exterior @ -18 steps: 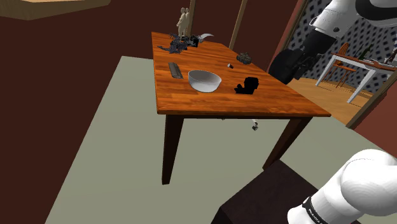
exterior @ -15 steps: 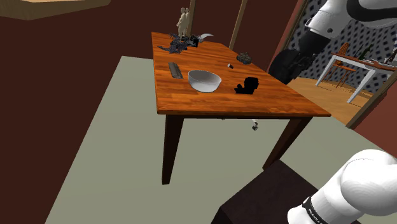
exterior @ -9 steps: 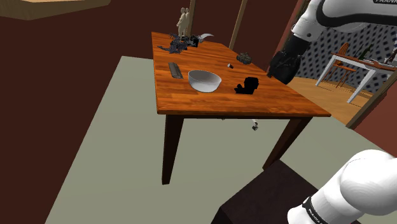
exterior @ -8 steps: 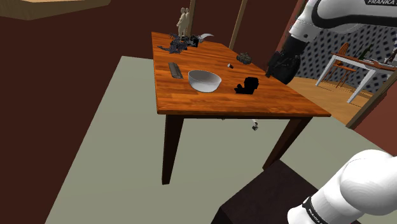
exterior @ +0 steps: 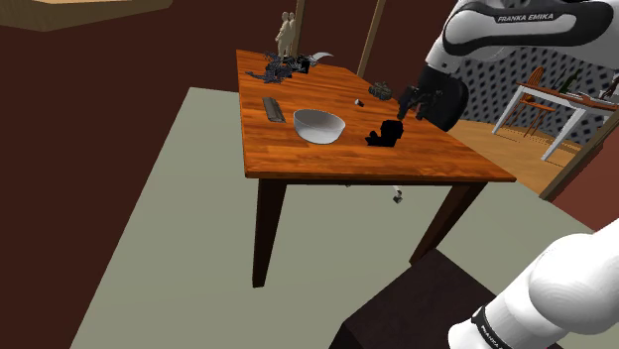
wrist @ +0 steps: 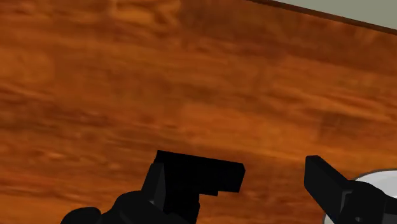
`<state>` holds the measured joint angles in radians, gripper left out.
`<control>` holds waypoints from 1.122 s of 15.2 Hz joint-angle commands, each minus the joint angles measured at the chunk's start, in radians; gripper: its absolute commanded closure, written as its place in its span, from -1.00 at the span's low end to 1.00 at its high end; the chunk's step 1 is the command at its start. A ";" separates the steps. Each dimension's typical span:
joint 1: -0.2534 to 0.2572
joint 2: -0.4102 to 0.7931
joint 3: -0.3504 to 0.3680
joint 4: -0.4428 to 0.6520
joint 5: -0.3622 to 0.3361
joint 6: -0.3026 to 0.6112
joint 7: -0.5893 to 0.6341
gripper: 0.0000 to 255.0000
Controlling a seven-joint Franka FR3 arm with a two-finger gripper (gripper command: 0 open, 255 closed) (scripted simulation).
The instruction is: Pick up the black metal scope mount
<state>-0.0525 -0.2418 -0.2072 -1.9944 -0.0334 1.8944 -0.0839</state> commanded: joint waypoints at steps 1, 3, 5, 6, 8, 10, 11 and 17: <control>-0.004 0.071 -0.013 0.057 0.008 0.010 -0.014 -1.00; -0.011 0.146 -0.029 0.118 0.020 0.021 -0.034 -1.00; -0.020 0.223 -0.042 0.184 0.035 0.027 -0.054 -1.00; -0.025 0.263 -0.048 0.220 0.043 0.028 -0.064 -1.00; -0.038 0.342 -0.059 0.296 0.061 0.026 -0.084 -1.00; -0.040 0.349 -0.059 0.289 0.063 0.039 -0.085 -1.00; -0.040 0.350 -0.059 0.277 0.063 0.053 -0.086 -1.00; -0.040 0.357 -0.058 0.211 0.066 0.126 -0.088 -1.00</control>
<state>-0.0923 0.1126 -0.2650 -1.7777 0.0316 2.0106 -0.1706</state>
